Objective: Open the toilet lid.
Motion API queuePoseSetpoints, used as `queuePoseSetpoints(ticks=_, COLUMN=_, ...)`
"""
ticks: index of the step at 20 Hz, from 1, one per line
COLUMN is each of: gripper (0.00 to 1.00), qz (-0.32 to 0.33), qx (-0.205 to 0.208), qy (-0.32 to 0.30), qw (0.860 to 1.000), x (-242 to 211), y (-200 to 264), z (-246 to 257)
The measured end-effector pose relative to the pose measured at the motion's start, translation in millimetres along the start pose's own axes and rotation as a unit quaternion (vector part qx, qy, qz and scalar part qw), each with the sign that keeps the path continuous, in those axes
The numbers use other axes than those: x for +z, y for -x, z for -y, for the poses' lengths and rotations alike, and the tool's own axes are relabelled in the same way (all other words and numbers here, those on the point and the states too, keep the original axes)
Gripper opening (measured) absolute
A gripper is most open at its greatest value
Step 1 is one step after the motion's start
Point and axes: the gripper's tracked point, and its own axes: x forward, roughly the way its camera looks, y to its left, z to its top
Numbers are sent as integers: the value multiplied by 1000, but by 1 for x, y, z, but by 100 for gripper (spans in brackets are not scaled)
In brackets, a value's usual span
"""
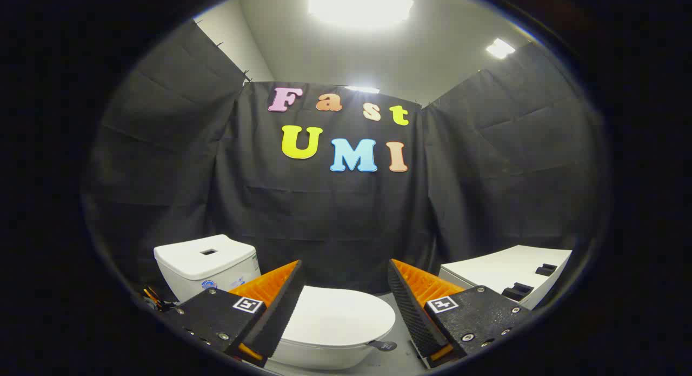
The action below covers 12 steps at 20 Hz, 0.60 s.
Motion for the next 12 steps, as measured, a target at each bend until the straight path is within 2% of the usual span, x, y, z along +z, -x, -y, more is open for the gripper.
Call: queuePoseSetpoints(ticks=12, gripper=94, qz=0, qx=-2, qy=0, qw=1000, x=-1, y=-1, z=4)
